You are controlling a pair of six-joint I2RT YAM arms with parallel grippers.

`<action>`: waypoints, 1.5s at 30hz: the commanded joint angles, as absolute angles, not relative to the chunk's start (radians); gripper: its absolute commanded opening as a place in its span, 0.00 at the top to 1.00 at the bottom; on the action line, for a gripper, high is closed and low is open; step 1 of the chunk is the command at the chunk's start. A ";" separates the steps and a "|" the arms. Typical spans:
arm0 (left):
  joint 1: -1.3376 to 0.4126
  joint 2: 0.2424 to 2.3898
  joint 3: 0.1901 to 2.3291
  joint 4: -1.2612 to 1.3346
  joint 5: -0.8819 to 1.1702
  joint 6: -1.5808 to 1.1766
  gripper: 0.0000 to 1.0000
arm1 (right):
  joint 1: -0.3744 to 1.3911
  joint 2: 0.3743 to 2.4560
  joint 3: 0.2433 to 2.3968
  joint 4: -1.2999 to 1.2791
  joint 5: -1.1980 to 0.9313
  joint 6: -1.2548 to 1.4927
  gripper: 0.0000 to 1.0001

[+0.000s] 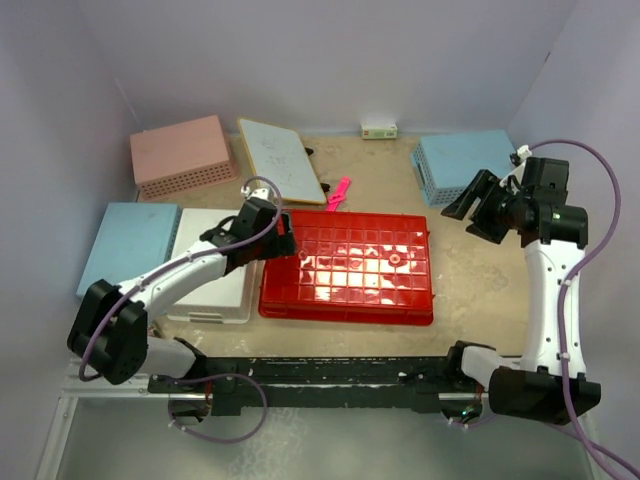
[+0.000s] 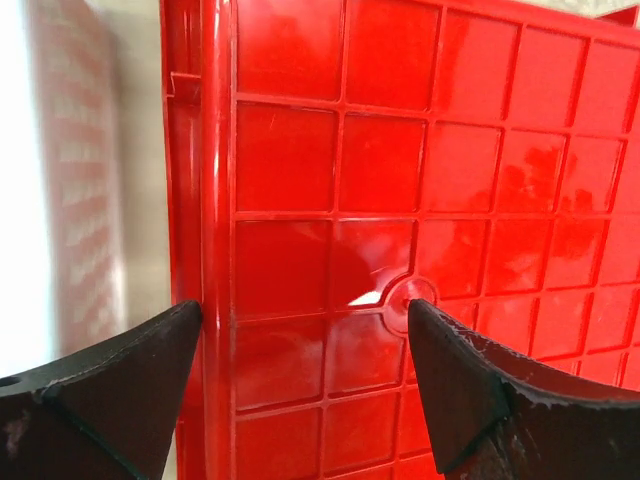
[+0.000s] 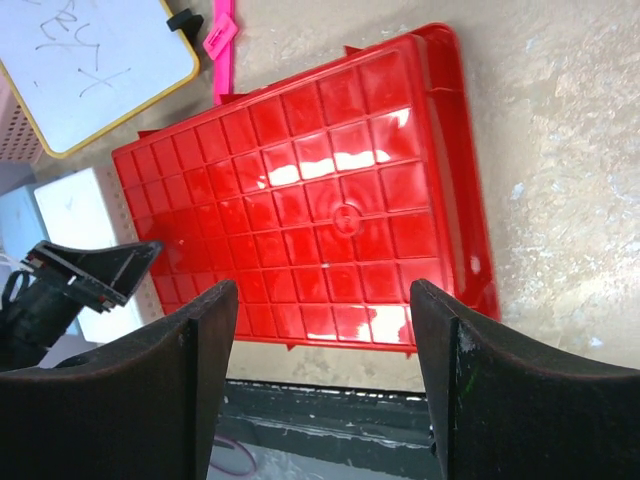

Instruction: Turn the large container upside down

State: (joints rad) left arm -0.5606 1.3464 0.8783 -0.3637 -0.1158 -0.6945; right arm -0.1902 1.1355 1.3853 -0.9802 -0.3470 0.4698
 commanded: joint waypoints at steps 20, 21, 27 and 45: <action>-0.868 1.296 1.281 -0.570 -0.599 -0.571 0.15 | -0.186 1.035 1.281 -0.803 -0.373 0.405 0.19; -0.868 1.269 1.281 -0.581 -0.678 -0.580 0.15 | -0.182 1.022 1.275 -0.788 -0.381 0.404 0.19; -0.868 1.096 1.172 -0.543 -1.110 -0.697 0.13 | -0.132 0.881 1.101 -0.488 -0.559 0.463 0.13; -0.869 1.146 1.119 -0.626 -1.240 -0.808 0.13 | 0.033 0.674 0.705 -0.027 -0.156 0.196 0.00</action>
